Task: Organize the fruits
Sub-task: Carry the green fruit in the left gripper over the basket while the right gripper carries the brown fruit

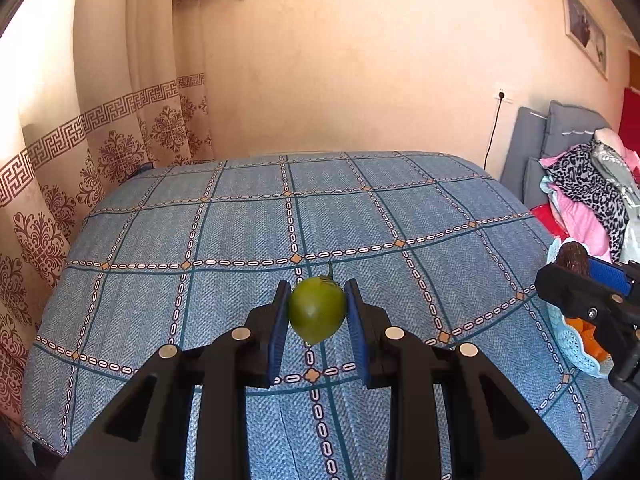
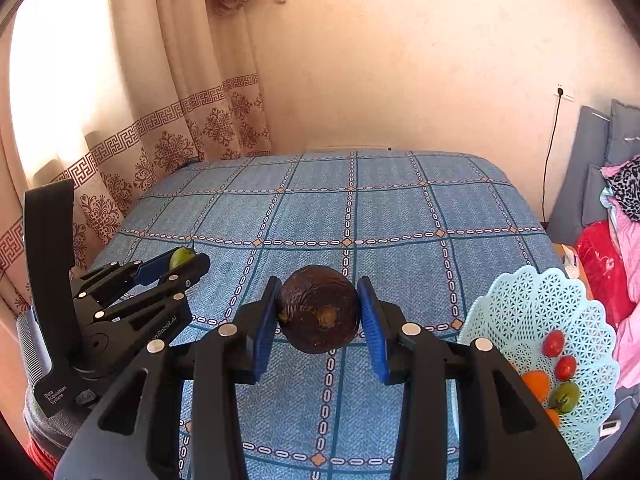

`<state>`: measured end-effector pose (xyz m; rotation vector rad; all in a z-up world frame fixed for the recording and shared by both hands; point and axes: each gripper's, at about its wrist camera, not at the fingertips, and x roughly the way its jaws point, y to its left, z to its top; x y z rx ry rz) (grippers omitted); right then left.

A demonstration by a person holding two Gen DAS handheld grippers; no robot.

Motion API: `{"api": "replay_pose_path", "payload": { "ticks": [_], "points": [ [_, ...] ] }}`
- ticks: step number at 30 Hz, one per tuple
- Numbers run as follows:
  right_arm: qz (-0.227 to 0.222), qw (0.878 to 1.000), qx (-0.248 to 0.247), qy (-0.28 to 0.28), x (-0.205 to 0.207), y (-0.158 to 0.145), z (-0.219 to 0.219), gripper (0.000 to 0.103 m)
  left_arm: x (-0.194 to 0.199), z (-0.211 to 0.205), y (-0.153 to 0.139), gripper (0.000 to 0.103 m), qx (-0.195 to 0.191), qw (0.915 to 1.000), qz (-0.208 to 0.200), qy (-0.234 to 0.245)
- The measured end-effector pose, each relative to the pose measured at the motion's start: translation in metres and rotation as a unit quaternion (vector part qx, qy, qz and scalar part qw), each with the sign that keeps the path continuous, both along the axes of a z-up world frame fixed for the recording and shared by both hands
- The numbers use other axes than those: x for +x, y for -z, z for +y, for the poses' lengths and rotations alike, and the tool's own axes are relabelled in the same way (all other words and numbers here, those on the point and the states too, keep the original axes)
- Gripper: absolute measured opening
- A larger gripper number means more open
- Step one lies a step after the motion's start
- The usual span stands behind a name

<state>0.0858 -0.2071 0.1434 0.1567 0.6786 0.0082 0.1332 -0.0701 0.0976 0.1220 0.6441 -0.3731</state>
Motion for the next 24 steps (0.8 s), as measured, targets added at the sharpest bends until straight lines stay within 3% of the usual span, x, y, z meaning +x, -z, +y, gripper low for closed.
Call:
{"api": "replay_pose_path", "payload": {
  "ticks": [11,24],
  "points": [
    [-0.028,0.998,0.015,0.055,-0.04,-0.022,-0.055,0.04,-0.025,-0.023,-0.022,0.028,-0.001,0.9989,-0.021,0.042],
    [-0.039,0.992,0.038,0.112,-0.079,-0.017,-0.112,0.04,-0.055,-0.077,-0.039,0.028,-0.015,0.9933,-0.023,0.113]
  ]
}}
